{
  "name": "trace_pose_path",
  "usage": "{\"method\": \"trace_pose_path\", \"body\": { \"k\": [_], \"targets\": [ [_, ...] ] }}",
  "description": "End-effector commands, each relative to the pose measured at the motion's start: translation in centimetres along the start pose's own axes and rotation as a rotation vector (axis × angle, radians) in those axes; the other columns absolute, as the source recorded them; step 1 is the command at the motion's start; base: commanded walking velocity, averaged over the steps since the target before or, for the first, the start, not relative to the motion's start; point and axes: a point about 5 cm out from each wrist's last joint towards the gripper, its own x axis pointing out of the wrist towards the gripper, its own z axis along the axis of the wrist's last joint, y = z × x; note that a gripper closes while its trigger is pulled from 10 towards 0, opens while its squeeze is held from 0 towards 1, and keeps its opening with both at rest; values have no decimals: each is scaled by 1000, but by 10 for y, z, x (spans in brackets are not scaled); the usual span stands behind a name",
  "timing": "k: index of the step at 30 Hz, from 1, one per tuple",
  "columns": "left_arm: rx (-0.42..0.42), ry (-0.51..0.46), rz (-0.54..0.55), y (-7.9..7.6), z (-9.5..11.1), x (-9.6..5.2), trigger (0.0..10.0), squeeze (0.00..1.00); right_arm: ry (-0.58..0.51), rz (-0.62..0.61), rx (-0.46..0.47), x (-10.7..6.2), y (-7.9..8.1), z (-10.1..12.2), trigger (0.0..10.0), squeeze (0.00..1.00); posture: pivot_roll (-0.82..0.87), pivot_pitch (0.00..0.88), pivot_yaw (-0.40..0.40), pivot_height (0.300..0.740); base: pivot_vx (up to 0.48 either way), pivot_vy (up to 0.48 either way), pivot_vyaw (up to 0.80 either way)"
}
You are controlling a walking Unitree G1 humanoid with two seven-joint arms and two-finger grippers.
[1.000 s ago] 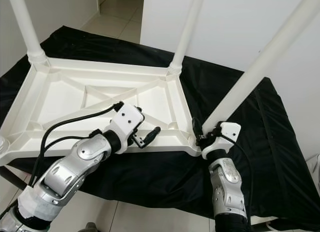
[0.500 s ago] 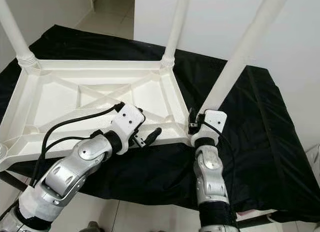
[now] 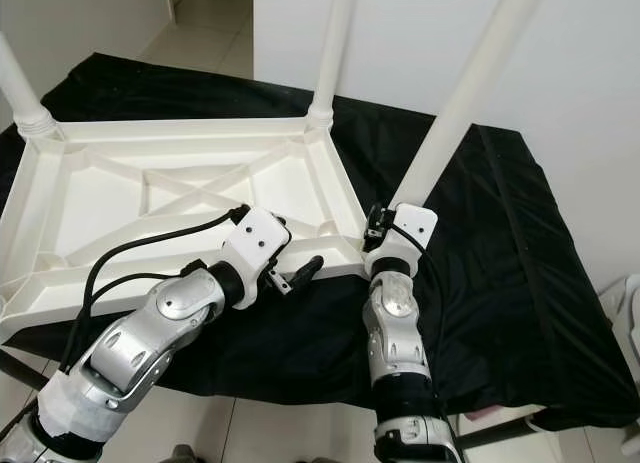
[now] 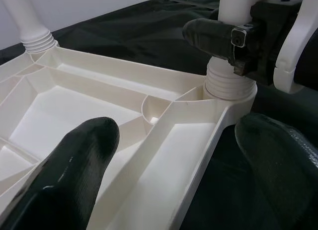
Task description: Building children table
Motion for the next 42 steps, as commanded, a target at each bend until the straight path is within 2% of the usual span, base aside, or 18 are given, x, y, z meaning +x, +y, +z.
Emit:
{"method": "trace_pose_path", "body": {
  "k": [1, 4, 5, 6, 11, 16, 20, 22, 24, 25, 26, 27, 34, 37, 42],
  "targets": [
    [3, -2, -112, -8, 2, 0, 10000, 0, 213, -3, 37, -16, 2, -44, 10000, 0, 158, 85, -68, 740, 0, 0, 0],
    [3, -2, -112, -8, 2, 0, 10000, 0, 176, 24, 34, -16, 3, -39, 10000, 0, 158, 85, -69, 740, 0, 0, 0],
    [1, -3, -114, -9, 2, 0, 10000, 0, 152, 40, 32, -15, 2, -37, 10000, 741, 155, 80, -71, 740, 0, 0, 0],
    [1, -3, -116, -9, 2, 0, 10000, 0, 130, 58, 33, -15, 1, -34, 10000, 1000, 155, 79, -72, 740, 0, 0, 0],
    [0, -4, -117, -10, 2, 1, 10000, 0, 96, 82, 36, -13, -1, -29, 10000, 1000, 154, 78, -72, 740, 0, 0, 0],
    [2, -6, -117, -10, 2, 1, 10000, 0, 24, 157, 31, -8, -6, -18, 10000, 1000, 154, 70, -77, 740, 0, 0, 0],
    [2, -7, -116, -11, 3, 2, 10000, 0, -4, 173, -8, -4, -18, -12, 10000, 1000, 154, 67, -78, 740, 0, 0, 0],
    [2, -6, -118, -11, 3, 2, 10000, 0, -19, 174, -54, 0, -30, -7, 10000, 1000, 155, 66, -80, 740, 0, 0, 0],
    [2, -5, -118, -11, 3, 2, 10000, 0, -25, 180, -66, 1, -34, -5, 10000, 1000, 154, 65, -80, 740, 0, 0, 0],
    [3, -4, -119, -11, 3, 2, 10000, 0, -36, 222, -82, 2, -37, -1, 10000, 75, 155, 64, -80, 740, 0, 0, 0],
    [3, -4, -119, -11, 3, 2, 10000, 0, -36, 222, -82, 2, -37, -1, 10000, 75, 155, 64, -80, 740, 0, 0, 0],
    [3, -4, -120, -11, 2, 2, 10000, 0, -44, 264, -85, 2, -38, 2, 10000, 0, 155, 62, -80, 740, 0, 0, 0],
    [3, -2, -124, -12, 2, 2, 10000, 0, -54, 349, -84, 3, -40, 8, 10000, 0, 155, 56, -77, 740, 0, 0, 0],
    [12, 5, -151, -14, 1, 3, 10000, 0, -61, 531, -150, 12, -44, 23, 10000, 0, 149, 42, -71, 740, 0, 0, 0],
    [15, 13, -173, -18, 0, 4, 10000, 0, -62, 621, -204, 20, -43, 30, 10000, 0, 150, 31, -70, 740, 0, 0, 0]
  ]
}}
